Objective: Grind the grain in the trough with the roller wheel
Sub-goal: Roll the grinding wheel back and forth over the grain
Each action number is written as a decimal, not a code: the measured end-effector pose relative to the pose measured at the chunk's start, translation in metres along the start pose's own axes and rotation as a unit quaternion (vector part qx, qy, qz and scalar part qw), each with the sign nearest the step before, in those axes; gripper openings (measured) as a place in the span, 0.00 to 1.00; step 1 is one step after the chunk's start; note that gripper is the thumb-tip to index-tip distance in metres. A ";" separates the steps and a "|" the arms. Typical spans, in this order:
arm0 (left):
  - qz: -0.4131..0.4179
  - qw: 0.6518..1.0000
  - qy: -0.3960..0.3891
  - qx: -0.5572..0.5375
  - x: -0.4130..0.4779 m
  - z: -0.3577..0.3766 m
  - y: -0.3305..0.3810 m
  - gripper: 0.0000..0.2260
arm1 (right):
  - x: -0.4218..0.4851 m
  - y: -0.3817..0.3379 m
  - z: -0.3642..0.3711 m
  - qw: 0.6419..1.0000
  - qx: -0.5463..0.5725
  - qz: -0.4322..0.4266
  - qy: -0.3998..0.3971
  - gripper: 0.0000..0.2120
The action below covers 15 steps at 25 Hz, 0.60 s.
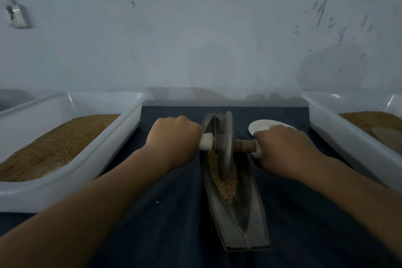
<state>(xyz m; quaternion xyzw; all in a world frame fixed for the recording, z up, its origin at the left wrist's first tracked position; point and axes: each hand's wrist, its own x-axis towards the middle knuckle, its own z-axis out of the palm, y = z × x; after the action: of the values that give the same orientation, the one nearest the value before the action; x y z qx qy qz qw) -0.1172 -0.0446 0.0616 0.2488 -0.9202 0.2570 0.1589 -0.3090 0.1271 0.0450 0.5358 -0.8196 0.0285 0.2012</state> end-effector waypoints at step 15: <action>0.020 0.996 -0.025 -0.089 -0.031 0.000 -0.012 0.09 | -0.011 0.017 -0.020 0.991 0.042 -0.129 0.005 0.11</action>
<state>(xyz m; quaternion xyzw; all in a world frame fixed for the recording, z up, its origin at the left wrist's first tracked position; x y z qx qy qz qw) -0.0850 -0.0419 0.0538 0.2211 -0.9479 0.1714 0.1522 -0.3139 0.1493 0.0623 0.6450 -0.7405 0.0387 0.1846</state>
